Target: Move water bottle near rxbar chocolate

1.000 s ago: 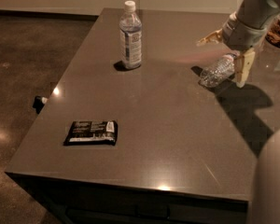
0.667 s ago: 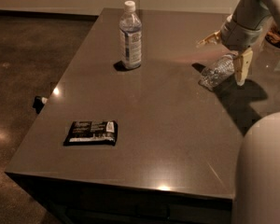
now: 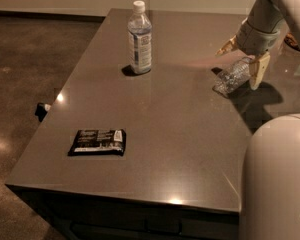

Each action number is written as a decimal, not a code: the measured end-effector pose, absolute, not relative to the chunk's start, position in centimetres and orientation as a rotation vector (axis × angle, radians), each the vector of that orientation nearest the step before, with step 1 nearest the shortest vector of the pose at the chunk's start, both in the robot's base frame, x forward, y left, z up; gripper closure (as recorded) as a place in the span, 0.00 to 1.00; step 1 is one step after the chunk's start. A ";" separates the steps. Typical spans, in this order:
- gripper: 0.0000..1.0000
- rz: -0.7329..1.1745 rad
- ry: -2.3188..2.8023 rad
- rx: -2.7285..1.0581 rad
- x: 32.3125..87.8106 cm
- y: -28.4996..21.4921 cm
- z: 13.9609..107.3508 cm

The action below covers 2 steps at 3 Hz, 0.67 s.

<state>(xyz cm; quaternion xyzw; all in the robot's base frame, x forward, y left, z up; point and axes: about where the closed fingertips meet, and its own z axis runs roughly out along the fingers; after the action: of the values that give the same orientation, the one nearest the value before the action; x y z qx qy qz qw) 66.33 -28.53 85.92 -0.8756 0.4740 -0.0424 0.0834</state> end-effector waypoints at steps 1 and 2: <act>0.40 -0.133 1.417 -2.621 66.3 -28.4 86.2; 0.64 -0.138 1.417 -2.613 65.8 -27.8 86.9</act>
Offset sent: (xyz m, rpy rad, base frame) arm -0.0464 0.0119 0.0235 -0.0122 0.0854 0.0021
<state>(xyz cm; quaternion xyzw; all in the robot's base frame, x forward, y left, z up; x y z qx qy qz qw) 65.77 -27.80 86.94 -0.8751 0.4745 -0.0463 0.0828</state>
